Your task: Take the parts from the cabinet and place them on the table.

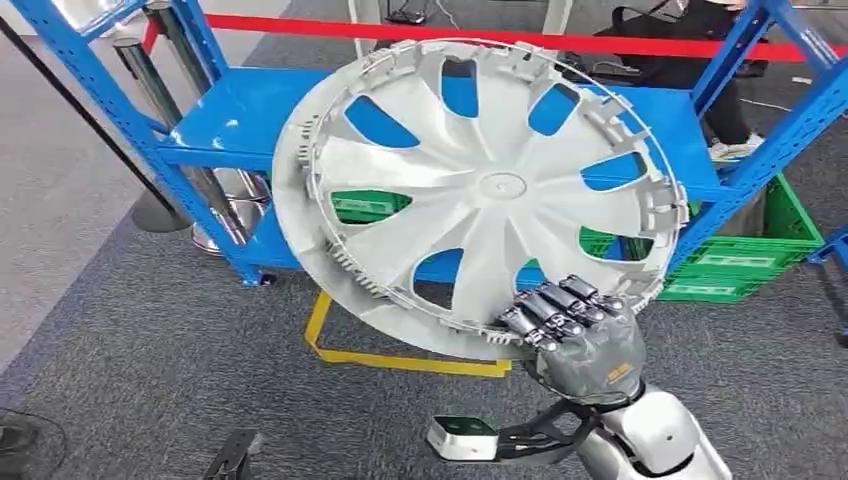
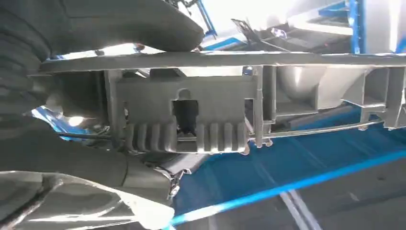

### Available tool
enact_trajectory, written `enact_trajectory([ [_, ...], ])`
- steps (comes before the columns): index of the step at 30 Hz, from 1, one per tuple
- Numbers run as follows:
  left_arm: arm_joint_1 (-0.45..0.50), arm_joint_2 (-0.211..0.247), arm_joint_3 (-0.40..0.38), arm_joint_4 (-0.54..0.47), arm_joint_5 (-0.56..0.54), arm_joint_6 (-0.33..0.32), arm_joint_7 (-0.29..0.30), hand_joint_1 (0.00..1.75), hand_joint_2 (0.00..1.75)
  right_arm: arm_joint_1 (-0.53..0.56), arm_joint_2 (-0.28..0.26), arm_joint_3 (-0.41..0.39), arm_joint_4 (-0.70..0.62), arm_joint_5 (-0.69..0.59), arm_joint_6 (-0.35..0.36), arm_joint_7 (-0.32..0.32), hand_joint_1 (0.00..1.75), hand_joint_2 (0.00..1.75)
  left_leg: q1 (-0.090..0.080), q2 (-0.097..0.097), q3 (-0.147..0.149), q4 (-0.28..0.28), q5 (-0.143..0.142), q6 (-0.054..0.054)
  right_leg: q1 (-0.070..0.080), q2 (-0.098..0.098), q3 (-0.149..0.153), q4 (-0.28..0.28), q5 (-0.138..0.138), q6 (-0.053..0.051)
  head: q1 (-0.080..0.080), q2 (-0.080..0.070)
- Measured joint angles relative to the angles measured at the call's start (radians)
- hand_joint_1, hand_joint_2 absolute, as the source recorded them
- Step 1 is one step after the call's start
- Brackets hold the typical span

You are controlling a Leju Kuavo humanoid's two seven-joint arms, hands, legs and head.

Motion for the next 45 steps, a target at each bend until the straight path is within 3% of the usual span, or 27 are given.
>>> enact_trajectory([
  [1,0.002,-0.001,-0.003,0.000,-0.003,0.000,0.002,0.00,0.00,0.002,-0.005,0.002,-0.003,0.003,0.000,0.008,1.75,1.75,0.002,0.002,-0.009,-0.011,0.017,0.010,0.003,0.002,-0.003,-0.005,0.011,0.009,0.001,0.000],
  [2,0.001,-0.002,-0.006,0.000,-0.005,0.000,0.002,0.00,0.00,0.005,-0.015,0.004,-0.004,0.008,0.000,0.017,1.75,1.75,0.006,0.009,-0.015,-0.015,0.031,0.018,0.000,0.006,-0.014,0.006,-0.022,0.011,0.000,0.000],
  [5,-0.001,-0.002,-0.015,0.000,-0.007,-0.004,0.002,0.00,0.00,0.005,-0.033,0.009,-0.008,0.024,0.000,0.040,1.75,1.75,0.001,0.009,-0.060,-0.009,0.061,0.035,-0.001,0.007,-0.076,0.209,-0.190,0.015,0.011,0.000],
  [6,0.000,-0.002,-0.016,0.000,-0.008,-0.006,0.002,0.00,0.00,0.005,-0.038,0.011,-0.008,0.026,0.000,0.048,1.75,1.75,-0.002,0.010,-0.075,-0.006,0.069,0.037,-0.001,0.007,-0.091,0.281,-0.218,0.016,0.011,0.000],
  [8,0.000,-0.002,-0.019,0.000,-0.008,-0.008,0.003,0.00,0.00,0.006,-0.050,0.013,-0.011,0.032,0.000,0.062,1.75,1.75,-0.008,0.011,-0.107,0.004,0.087,0.037,0.000,0.007,-0.066,0.310,-0.190,0.014,0.011,0.000],
  [10,-0.001,-0.002,-0.022,0.000,-0.009,-0.011,0.005,0.00,0.00,0.005,-0.058,0.018,-0.015,0.033,0.000,0.070,1.75,1.75,-0.009,0.011,-0.137,0.018,0.100,0.034,0.004,0.007,0.035,0.186,-0.124,0.006,0.011,0.000],
  [11,-0.001,-0.002,-0.023,0.000,-0.009,-0.013,0.005,0.00,0.00,0.005,-0.060,0.020,-0.018,0.034,0.000,0.072,1.75,1.75,-0.009,0.010,-0.148,0.025,0.105,0.031,0.006,0.007,0.097,0.099,-0.114,0.001,0.011,0.000],
  [13,-0.001,-0.002,-0.029,0.000,-0.010,-0.014,0.007,0.00,0.00,0.005,-0.063,0.025,-0.025,0.036,0.000,0.079,1.75,1.75,-0.012,0.011,-0.164,0.033,0.120,0.022,0.013,0.007,0.165,-0.015,-0.159,-0.001,0.008,0.000],
  [15,-0.001,-0.002,-0.031,0.000,-0.010,-0.014,0.008,0.00,0.00,0.005,-0.067,0.029,-0.027,0.037,0.000,0.086,1.75,1.75,-0.009,0.011,-0.169,0.029,0.137,0.015,0.016,0.008,0.154,-0.010,-0.151,-0.003,0.010,0.000],
  [17,0.002,0.001,-0.032,0.000,-0.011,-0.014,0.008,0.00,0.00,0.005,-0.069,0.029,-0.028,0.037,0.000,0.089,1.75,1.75,-0.011,0.007,-0.175,0.030,0.140,0.006,0.005,0.002,0.135,-0.016,-0.130,-0.024,0.011,0.000],
  [19,0.002,0.001,-0.033,0.000,-0.012,-0.014,0.009,0.00,0.00,0.004,-0.069,0.031,-0.029,0.039,0.000,0.092,1.75,1.75,-0.005,0.004,-0.201,0.108,0.034,-0.010,0.006,0.000,0.122,-0.014,-0.114,-0.042,0.002,0.000],
  [21,0.001,0.002,-0.037,0.000,-0.014,-0.014,0.010,0.00,0.00,0.004,-0.070,0.034,-0.032,0.044,0.000,0.100,1.75,1.75,0.004,0.004,-0.234,0.270,-0.077,-0.022,0.006,-0.001,0.097,-0.013,-0.093,-0.044,0.001,0.000],
  [23,0.002,0.002,-0.039,0.000,-0.014,-0.014,0.010,0.00,0.00,0.005,-0.073,0.035,-0.034,0.046,0.000,0.104,1.75,1.75,0.010,0.004,-0.230,0.348,-0.072,-0.028,0.006,-0.001,0.070,-0.007,-0.076,-0.041,0.001,0.000],
  [24,0.001,0.003,-0.040,0.000,-0.014,-0.014,0.010,0.00,0.00,0.005,-0.074,0.035,-0.036,0.047,0.000,0.107,1.75,1.75,0.013,0.004,-0.205,0.334,-0.037,-0.029,0.006,-0.001,0.055,-0.004,-0.069,-0.039,0.001,0.000],
  [26,0.000,0.003,-0.041,0.000,-0.014,-0.014,0.010,0.00,0.00,0.006,-0.077,0.035,-0.040,0.048,0.000,0.112,1.75,1.75,0.015,0.004,-0.103,0.200,0.031,-0.025,0.005,0.001,0.032,0.008,-0.057,-0.032,0.001,0.000],
  [28,-0.003,0.003,-0.043,0.000,-0.014,-0.014,0.010,0.00,0.00,0.007,-0.077,0.035,-0.049,0.047,0.000,0.112,1.75,1.75,0.011,0.002,0.003,0.033,0.001,-0.014,0.010,0.001,0.019,0.016,-0.048,-0.021,0.001,0.000],
  [32,0.001,0.002,-0.046,0.000,-0.013,-0.014,0.007,0.00,0.00,0.008,-0.078,0.035,-0.056,0.041,0.000,0.103,1.75,1.75,0.004,0.002,-0.010,-0.001,0.016,0.012,0.005,0.001,0.007,0.004,-0.006,0.011,0.002,0.000],
  [34,0.000,0.001,-0.046,0.000,-0.012,-0.014,0.007,0.00,0.00,0.010,-0.081,0.036,-0.056,0.040,0.000,0.101,1.75,1.75,0.007,0.009,-0.027,-0.005,0.038,0.032,0.000,0.006,-0.024,0.057,-0.099,0.015,0.007,0.000],
  [36,0.000,0.000,-0.047,0.000,-0.012,-0.014,0.007,0.00,0.00,0.011,-0.083,0.038,-0.056,0.040,0.000,0.100,1.75,1.75,0.002,0.010,-0.058,0.002,0.059,0.037,0.000,0.006,-0.061,0.217,-0.212,0.020,0.008,0.000],
  [37,0.000,0.000,-0.047,0.000,-0.012,-0.014,0.007,0.00,0.00,0.011,-0.084,0.038,-0.056,0.040,0.000,0.100,1.75,1.75,0.000,0.011,-0.074,0.006,0.068,0.039,0.000,0.006,-0.075,0.287,-0.237,0.022,0.007,0.000],
  [38,0.000,0.000,-0.047,0.000,-0.012,-0.014,0.007,0.00,0.00,0.013,-0.084,0.038,-0.056,0.039,0.000,0.100,1.75,1.75,-0.002,0.011,-0.091,0.012,0.078,0.039,0.000,0.006,-0.075,0.327,-0.230,0.021,0.007,0.000],
  [39,0.000,0.000,-0.047,0.000,-0.012,-0.014,0.007,0.00,0.00,0.013,-0.086,0.038,-0.056,0.038,0.000,0.100,1.75,1.75,-0.003,0.011,-0.110,0.018,0.087,0.038,0.000,0.006,-0.053,0.324,-0.193,0.021,0.008,0.000],
  [41,0.000,0.000,-0.047,0.000,-0.012,-0.014,0.007,0.00,0.00,0.013,-0.087,0.038,-0.056,0.035,0.000,0.097,1.75,1.75,-0.003,0.011,-0.144,0.031,0.103,0.033,0.000,0.006,0.039,0.216,-0.121,0.016,0.007,0.000],
  [42,-0.001,-0.001,-0.047,0.000,-0.011,-0.013,0.006,0.00,0.00,0.012,-0.087,0.038,-0.056,0.033,0.000,0.092,1.75,1.75,-0.003,0.010,-0.157,0.040,0.111,0.029,0.000,0.006,0.106,0.124,-0.122,0.014,0.007,0.000],
  [43,0.000,-0.001,-0.047,0.000,-0.009,-0.011,0.004,0.00,0.00,0.010,-0.087,0.038,-0.056,0.033,0.000,0.087,1.75,1.75,-0.008,0.009,-0.168,0.048,0.116,0.023,0.004,0.005,0.166,0.038,-0.166,0.013,0.008,0.000],
  [44,0.000,-0.001,-0.047,0.000,-0.008,-0.010,0.003,0.00,0.00,0.010,-0.087,0.038,-0.058,0.032,0.000,0.084,1.75,1.75,-0.008,0.009,-0.172,0.052,0.124,0.018,0.006,0.007,0.188,-0.006,-0.183,0.006,0.004,0.000],
  [45,0.000,0.000,-0.047,0.000,-0.008,-0.008,0.001,0.00,0.00,0.011,-0.087,0.038,-0.058,0.030,0.000,0.081,1.75,1.75,-0.008,0.009,-0.173,0.049,0.136,0.014,0.008,0.007,0.173,0.000,-0.176,0.003,0.007,0.000],
])
